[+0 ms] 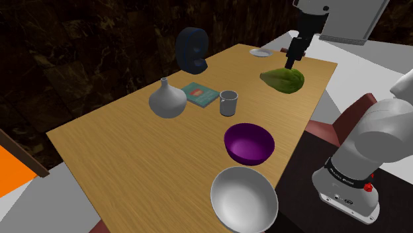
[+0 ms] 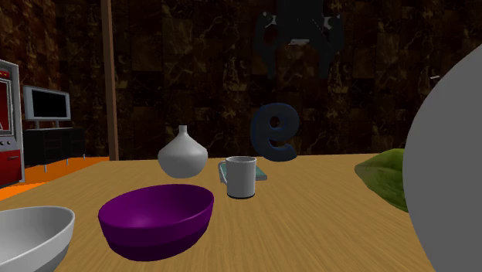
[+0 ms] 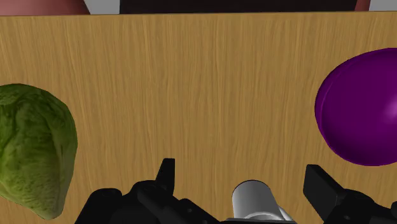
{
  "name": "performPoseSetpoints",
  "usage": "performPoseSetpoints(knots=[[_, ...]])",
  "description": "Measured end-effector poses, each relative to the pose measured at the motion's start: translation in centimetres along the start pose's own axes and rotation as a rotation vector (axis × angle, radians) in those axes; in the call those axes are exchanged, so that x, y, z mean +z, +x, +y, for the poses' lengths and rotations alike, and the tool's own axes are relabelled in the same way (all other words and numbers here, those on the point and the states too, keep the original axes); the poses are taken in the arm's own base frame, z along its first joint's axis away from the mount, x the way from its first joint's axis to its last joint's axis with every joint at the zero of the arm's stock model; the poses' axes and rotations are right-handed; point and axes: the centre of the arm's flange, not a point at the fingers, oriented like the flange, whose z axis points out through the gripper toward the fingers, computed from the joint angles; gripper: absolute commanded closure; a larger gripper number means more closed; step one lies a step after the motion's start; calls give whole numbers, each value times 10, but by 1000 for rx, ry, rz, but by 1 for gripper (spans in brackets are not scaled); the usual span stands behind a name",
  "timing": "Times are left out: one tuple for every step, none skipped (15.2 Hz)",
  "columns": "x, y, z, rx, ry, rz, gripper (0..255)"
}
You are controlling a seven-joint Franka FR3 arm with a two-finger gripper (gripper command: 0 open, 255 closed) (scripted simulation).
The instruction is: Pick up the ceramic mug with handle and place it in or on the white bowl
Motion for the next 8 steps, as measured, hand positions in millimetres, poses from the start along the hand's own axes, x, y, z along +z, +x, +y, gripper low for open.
performPoseSetpoints(knots=[[0,0,0,0,0,0,0],[5,4,0,0,2,-2,0],[11,13,-1,1,5,-4,0],[19,21,-1,2,8,-7,0],[29,30,-2,3,12,-10,0],[35,41,-4,4,15,-12,0],[45,51,-4,5,19,-16,0],[53,60,-7,6,23,-19,0]])
